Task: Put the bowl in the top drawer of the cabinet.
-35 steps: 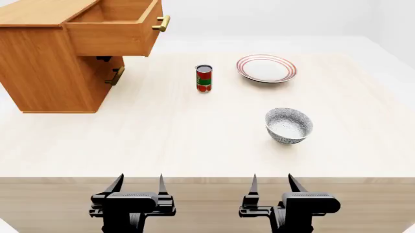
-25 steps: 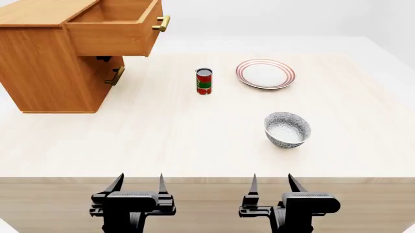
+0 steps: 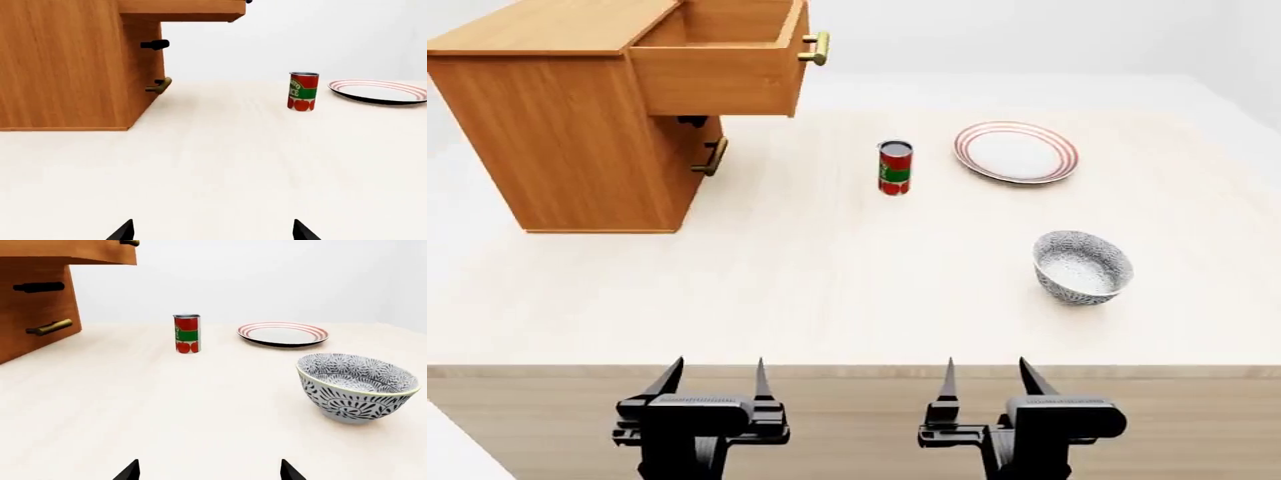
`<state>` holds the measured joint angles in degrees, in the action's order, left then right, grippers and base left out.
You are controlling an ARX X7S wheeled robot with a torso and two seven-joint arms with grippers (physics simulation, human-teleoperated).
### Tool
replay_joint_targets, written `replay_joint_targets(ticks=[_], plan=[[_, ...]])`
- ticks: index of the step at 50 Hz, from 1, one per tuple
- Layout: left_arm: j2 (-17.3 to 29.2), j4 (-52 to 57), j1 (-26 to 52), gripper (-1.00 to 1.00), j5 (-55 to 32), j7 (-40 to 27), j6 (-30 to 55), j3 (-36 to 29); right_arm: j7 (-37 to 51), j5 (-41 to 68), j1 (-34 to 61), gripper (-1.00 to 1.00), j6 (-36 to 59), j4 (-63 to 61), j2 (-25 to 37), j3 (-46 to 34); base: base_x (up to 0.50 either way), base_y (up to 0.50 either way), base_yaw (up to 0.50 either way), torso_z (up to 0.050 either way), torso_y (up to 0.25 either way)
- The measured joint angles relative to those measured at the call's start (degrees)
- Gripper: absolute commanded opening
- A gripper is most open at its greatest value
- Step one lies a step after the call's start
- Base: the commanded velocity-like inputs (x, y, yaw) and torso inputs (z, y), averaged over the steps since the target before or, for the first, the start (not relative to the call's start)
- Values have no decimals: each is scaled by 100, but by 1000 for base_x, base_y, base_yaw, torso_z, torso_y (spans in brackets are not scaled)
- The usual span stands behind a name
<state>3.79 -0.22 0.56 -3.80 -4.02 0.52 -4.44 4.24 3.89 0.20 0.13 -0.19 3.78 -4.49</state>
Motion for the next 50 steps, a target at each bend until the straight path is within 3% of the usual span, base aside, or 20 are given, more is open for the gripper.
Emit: replay_joint_targets(ticks=[38, 50], plan=[[239, -90, 105, 100, -293, -243, 9, -279, 255, 292, 39, 100, -35, 43, 245, -281, 0, 420, 0, 0, 0], [312, -68, 155, 100, -378, -302, 108, -344, 334, 364, 58, 100, 57, -17, 309, -345, 0, 0, 0, 0, 0]])
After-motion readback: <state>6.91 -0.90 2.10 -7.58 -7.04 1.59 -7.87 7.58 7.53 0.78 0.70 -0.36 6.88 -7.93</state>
